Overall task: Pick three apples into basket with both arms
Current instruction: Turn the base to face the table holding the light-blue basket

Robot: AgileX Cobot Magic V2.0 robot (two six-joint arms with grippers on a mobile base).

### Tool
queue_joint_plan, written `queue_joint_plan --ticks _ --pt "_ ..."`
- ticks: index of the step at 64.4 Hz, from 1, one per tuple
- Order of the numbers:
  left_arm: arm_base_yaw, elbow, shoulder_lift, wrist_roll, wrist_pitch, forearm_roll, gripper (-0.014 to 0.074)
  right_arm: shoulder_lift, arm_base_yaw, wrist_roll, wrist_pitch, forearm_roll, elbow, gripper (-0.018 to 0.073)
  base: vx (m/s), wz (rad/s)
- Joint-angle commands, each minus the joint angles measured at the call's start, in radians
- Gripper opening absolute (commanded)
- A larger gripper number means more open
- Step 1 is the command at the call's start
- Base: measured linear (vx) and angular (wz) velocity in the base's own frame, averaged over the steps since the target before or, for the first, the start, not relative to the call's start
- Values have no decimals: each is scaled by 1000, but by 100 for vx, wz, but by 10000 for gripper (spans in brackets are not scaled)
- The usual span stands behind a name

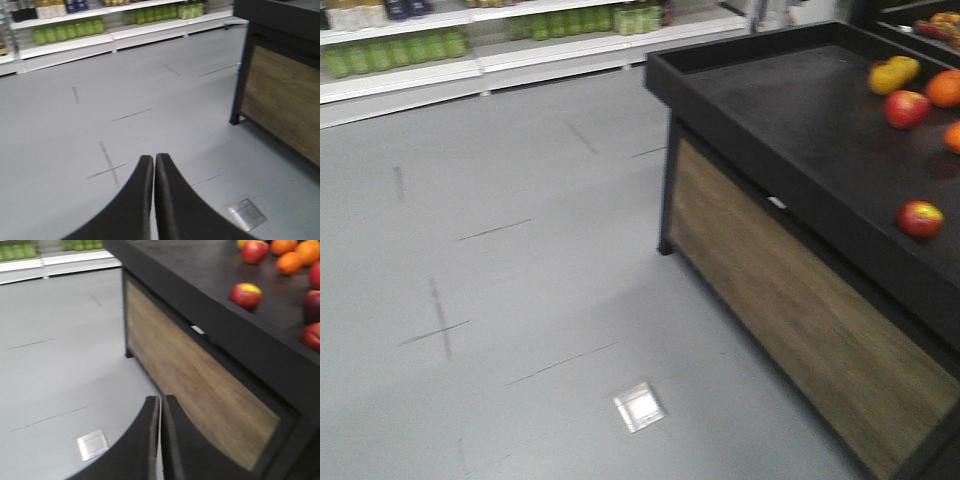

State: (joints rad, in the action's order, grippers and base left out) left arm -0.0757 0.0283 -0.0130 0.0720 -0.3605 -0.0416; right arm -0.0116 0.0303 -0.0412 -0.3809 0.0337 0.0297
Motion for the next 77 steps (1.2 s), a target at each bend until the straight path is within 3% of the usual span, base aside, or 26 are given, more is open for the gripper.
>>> queue_joint_plan --ticks 1,77 --pt "6 -36 -11 -5 71 -9 -6 4 -1 4 72 12 2 -4 9 -55" --pt "6 -36 -11 -5 71 -9 -6 4 -1 4 72 12 2 -4 11 -68"
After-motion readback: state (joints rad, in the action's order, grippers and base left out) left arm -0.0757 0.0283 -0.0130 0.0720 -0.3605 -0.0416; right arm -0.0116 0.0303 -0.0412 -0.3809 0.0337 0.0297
